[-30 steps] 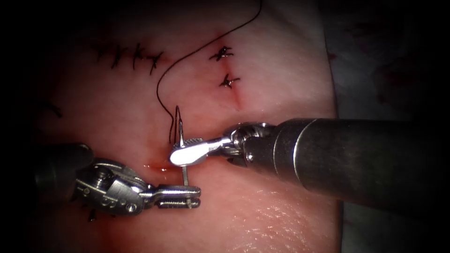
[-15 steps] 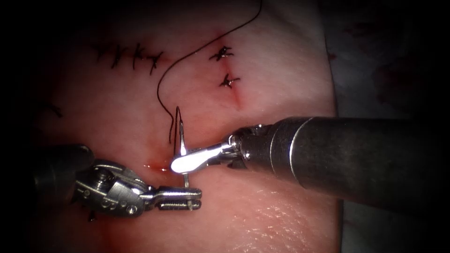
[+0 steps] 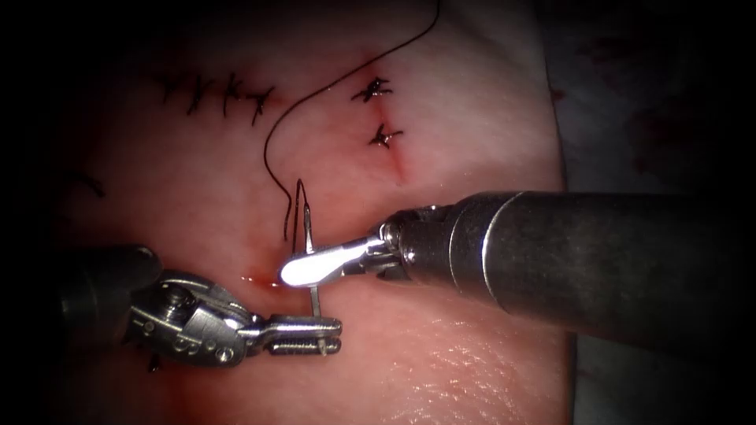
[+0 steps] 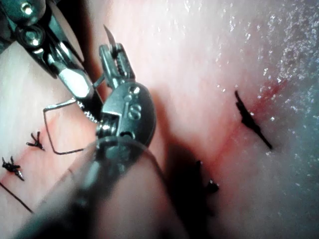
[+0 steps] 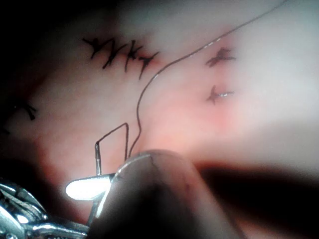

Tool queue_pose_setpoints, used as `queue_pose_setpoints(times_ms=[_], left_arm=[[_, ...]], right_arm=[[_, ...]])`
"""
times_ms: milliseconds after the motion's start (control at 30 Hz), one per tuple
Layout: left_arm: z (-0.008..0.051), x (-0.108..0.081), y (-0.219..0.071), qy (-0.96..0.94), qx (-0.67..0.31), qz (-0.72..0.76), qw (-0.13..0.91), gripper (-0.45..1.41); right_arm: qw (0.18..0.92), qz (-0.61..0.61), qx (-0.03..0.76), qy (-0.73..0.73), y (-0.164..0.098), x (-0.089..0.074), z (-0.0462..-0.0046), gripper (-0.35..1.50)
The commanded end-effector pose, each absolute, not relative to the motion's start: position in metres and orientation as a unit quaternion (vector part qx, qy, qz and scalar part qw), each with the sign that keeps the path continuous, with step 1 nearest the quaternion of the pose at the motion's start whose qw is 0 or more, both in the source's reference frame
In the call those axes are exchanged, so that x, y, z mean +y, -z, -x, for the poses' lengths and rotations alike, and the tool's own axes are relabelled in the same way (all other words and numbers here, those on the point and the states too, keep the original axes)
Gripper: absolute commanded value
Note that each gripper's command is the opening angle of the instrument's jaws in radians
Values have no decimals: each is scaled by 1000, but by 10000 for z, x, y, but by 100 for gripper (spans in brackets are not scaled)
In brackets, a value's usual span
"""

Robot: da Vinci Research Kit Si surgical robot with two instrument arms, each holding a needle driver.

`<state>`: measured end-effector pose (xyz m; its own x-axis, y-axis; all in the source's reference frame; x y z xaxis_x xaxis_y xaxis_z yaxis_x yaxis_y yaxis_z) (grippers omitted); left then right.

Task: Wound Closure
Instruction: Hand the needle back to the right gripper, then insert the left gripper into the cut.

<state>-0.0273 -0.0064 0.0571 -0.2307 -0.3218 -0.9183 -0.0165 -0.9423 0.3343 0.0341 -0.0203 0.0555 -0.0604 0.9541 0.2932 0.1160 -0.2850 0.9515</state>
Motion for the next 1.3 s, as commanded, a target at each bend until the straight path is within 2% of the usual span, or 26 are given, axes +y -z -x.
queue_pose_setpoints(times_ms=[33, 333, 367, 400, 467, 533, 633, 733, 767, 867, 900, 967, 1300], left_arm=[[278, -62, -576, 772, -139, -613, 100, -45], [279, -62, -575, 771, -140, -613, 102, -45], [278, -61, -574, 772, -133, -615, 92, -18], [278, -61, -574, 772, -118, -620, 74, 27], [278, -61, -573, 787, -92, -609, 20, 79], [277, -62, -572, 798, -85, -596, -13, 98], [274, -65, -569, 805, -86, -586, -24, 110], [266, -66, -569, 809, -86, -581, -26, 108], [263, -65, -570, 811, -87, -578, -27, 99], [252, -63, -574, 817, -83, -570, -27, 42], [249, -62, -577, 820, -81, -565, -26, 7], [243, -58, -583, 828, -69, -556, -18, -45], [224, -39, -642, 887, 57, -455, -61, -45]], right_arm=[[379, -569, 470, -558, -559, -200, -350, -35], [406, -523, 476, -579, -563, -197, -352, -35], [406, -523, 476, -579, -564, -196, -351, -35], [406, -520, 475, -582, -565, -195, -349, -35], [407, -514, 476, -585, -569, -191, -346, -35], [414, -502, 481, -587, -575, -186, -341, -35], [414, -479, 498, -592, -585, -177, -335, -35], [418, -457, 510, -596, -593, -172, -332, -35], [421, -451, 514, -596, -594, -171, -331, -35], [431, -431, 524, -595, -596, -170, -331, -35], [438, -423, 528, -592, -596, -171, -331, -35], [447, -406, 538, -588, -595, -171, -331, -35], [497, -351, 577, -545, -592, -173, -332, -35]])
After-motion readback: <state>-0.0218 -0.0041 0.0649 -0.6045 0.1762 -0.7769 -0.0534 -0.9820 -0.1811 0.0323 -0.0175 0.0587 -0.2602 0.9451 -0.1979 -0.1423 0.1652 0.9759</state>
